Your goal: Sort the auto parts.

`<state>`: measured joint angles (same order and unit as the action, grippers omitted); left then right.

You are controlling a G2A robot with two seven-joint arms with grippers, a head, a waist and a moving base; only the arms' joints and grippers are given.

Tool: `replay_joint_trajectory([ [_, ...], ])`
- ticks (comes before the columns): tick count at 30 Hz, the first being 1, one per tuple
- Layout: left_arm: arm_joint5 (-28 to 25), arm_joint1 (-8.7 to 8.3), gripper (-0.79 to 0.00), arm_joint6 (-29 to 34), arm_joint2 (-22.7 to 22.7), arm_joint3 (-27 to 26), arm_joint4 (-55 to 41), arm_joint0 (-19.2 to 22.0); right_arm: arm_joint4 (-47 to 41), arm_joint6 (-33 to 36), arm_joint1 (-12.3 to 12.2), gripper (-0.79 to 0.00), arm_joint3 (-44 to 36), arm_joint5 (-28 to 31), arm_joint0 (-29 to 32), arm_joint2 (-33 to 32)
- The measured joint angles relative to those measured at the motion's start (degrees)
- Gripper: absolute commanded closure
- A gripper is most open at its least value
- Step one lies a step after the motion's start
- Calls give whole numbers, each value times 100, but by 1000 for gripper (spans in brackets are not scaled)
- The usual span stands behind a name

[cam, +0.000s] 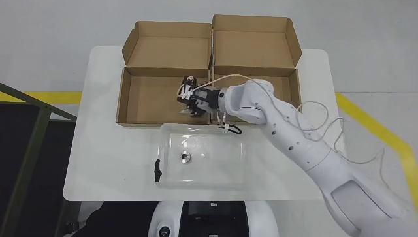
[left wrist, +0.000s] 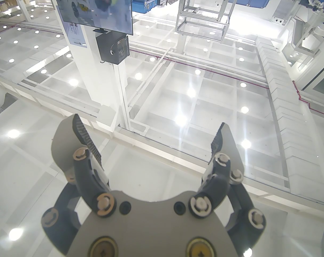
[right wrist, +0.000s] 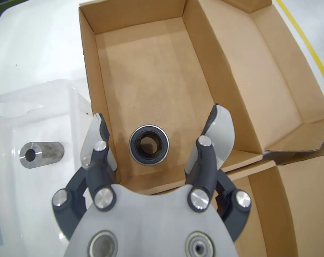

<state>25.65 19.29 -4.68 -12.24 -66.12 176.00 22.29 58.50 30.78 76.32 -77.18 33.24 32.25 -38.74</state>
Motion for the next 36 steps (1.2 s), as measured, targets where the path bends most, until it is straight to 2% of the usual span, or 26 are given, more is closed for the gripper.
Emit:
replay_joint_trajectory([
  [11, 0, 0, -785, 0, 0, 0, 0, 0, 152, 722, -413, -723, -2036, 778, 1100, -706],
  [20, 0, 0, -785, 0, 0, 0, 0, 0, 760, 949, -658, -785, -3070, 1144, 2051, -952],
  [26, 0, 0, -785, 0, 0, 0, 0, 0, 1260, 813, -705, -785, -3075, 1245, 2352, -803],
  [36, 0, 0, -785, 0, 0, 0, 0, 0, 1839, 477, -625, -779, -2594, 1157, 2272, -359],
])
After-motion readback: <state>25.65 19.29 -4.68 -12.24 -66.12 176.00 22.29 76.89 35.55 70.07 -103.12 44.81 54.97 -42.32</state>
